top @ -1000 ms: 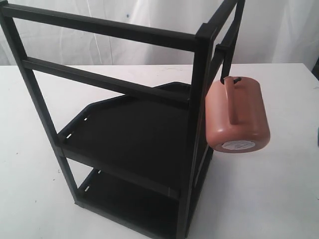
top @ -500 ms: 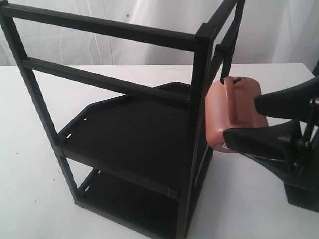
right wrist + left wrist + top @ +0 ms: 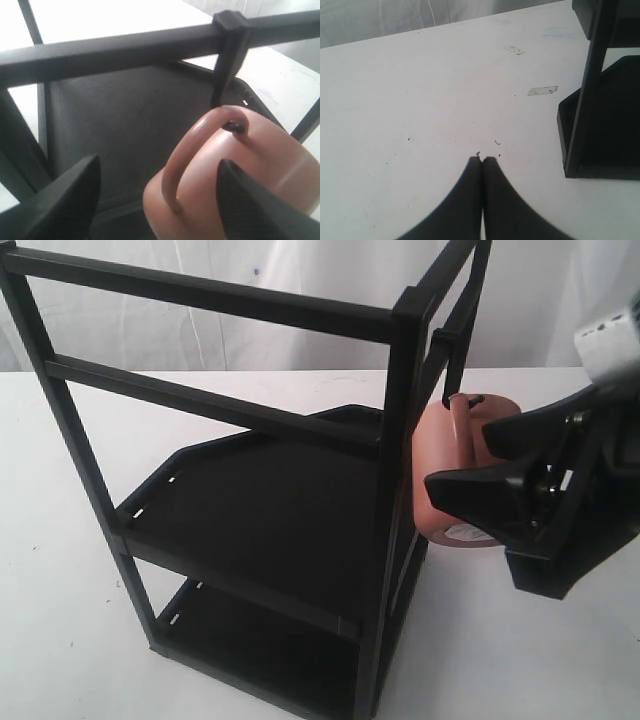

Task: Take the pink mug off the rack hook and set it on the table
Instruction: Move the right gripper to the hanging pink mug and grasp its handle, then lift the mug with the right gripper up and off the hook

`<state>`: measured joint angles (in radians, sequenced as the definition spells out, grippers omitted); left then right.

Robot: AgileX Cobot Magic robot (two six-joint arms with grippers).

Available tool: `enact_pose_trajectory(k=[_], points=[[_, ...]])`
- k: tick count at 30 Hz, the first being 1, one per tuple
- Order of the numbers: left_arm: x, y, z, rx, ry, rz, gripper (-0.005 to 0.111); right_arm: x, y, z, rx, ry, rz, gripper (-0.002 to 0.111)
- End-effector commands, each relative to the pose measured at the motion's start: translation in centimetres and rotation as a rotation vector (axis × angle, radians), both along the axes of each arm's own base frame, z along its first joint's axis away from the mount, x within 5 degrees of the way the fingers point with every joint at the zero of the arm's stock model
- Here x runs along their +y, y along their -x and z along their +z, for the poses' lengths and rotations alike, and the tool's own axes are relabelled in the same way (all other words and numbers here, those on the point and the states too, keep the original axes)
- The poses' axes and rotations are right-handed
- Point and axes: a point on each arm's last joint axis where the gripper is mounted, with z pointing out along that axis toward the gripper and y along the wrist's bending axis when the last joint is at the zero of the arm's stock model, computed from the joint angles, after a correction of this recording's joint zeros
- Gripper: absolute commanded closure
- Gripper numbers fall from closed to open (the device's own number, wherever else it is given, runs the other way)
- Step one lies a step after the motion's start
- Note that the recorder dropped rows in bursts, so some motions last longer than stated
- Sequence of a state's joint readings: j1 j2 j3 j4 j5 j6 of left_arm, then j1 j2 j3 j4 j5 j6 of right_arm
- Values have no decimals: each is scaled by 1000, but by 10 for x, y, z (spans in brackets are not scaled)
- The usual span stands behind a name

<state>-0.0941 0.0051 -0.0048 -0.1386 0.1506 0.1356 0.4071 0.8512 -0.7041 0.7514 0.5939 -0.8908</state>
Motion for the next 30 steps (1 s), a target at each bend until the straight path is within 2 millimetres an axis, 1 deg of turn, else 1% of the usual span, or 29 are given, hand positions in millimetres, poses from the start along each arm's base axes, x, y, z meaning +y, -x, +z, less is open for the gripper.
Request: enact_pose_trajectory(k=[1, 12, 15, 18, 21, 30], points=[[0, 0, -1, 0, 8, 2, 107, 3, -4, 1, -6, -18, 1, 48], [0, 0, -1, 0, 8, 2, 107, 5, -12, -2, -2, -21, -12, 64], [0, 0, -1, 0, 8, 2, 107, 6, -14, -4, 3, -18, -15, 72], [0, 0, -1, 0, 8, 2, 107, 7, -17, -6, 14, -17, -22, 84], [0, 0, -1, 0, 8, 2, 107, 7, -21, -7, 15, -21, -40, 94], [0, 0, -1, 0, 8, 2, 107, 6, -25, -6, -10, -27, -73, 108]])
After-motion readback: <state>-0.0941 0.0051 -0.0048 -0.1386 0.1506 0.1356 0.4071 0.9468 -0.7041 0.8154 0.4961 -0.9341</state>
